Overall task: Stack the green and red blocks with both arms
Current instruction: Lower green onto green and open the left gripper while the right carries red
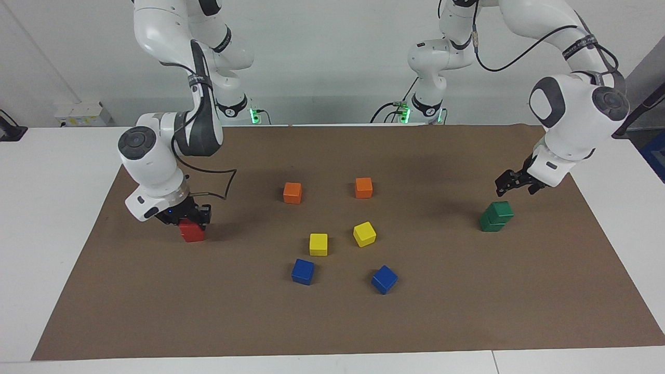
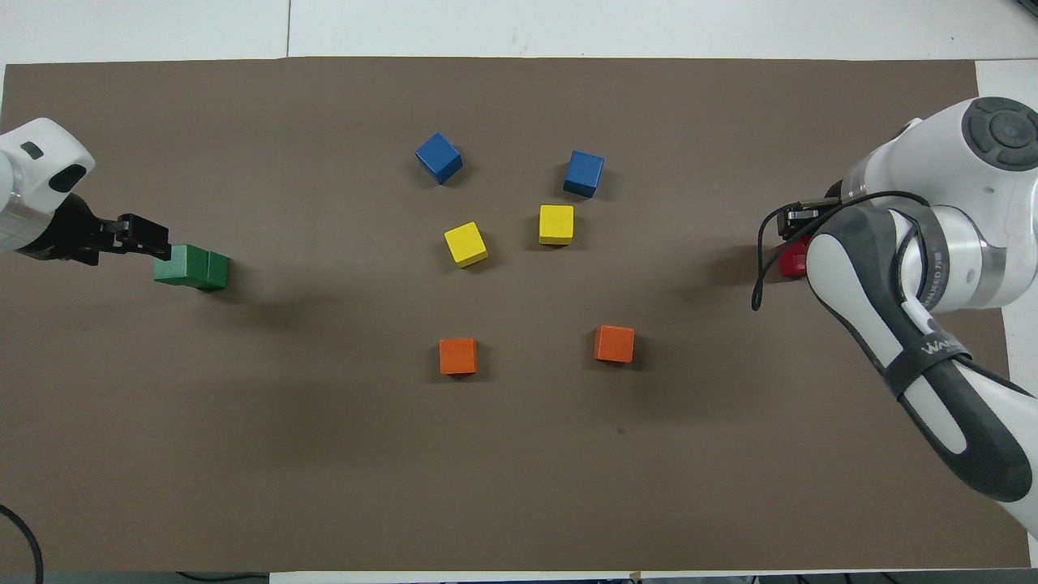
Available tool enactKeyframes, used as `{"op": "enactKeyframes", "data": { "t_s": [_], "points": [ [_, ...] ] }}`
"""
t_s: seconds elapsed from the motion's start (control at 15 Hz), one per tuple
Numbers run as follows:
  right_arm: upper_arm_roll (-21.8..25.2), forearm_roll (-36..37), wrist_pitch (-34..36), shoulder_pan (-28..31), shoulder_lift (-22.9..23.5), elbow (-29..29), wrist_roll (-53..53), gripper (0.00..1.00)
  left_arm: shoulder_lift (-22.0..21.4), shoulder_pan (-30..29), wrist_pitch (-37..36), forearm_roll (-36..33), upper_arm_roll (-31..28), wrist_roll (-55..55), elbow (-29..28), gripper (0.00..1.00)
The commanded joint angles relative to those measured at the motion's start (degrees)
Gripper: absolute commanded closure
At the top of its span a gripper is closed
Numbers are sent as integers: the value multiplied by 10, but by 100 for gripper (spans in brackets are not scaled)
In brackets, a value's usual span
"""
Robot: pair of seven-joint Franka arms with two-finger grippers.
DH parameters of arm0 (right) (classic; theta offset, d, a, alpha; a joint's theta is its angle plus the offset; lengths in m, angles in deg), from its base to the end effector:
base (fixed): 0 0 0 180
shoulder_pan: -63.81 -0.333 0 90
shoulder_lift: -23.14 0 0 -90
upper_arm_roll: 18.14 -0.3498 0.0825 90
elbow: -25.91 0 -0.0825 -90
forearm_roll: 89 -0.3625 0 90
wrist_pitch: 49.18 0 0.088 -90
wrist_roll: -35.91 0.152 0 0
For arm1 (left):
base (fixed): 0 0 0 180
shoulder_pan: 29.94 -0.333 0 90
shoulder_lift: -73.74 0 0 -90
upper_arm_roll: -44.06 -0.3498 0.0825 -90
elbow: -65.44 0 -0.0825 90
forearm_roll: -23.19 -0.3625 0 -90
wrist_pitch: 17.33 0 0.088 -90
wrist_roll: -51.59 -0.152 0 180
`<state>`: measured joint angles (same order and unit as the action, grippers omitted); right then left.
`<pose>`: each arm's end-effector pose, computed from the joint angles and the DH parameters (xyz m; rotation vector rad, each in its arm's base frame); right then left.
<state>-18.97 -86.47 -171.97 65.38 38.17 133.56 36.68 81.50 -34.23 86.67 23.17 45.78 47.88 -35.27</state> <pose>0.6083 -0.0118 0.3714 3.1082 -0.0046 0.0031 0.5742 0.0265 0.4735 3.1311 -0.0311 -0.1216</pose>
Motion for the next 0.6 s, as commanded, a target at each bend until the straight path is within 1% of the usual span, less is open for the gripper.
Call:
{"op": "enactKeyframes", "data": {
  "t_s": [0.0,0.27,0.53],
  "points": [
    [-8,-3,-30,27,-29,48,-40,100,-27,2,-48,9,0,-2,14,0],
    [-8,-3,-51,26,-32,65,-40,100,-70,2,-92,9,-3,1,10,0],
    [-8,-2,-60,26,-32,70,-40,100,-86,11,-113,9,-3,20,6,0]
  ]
}}
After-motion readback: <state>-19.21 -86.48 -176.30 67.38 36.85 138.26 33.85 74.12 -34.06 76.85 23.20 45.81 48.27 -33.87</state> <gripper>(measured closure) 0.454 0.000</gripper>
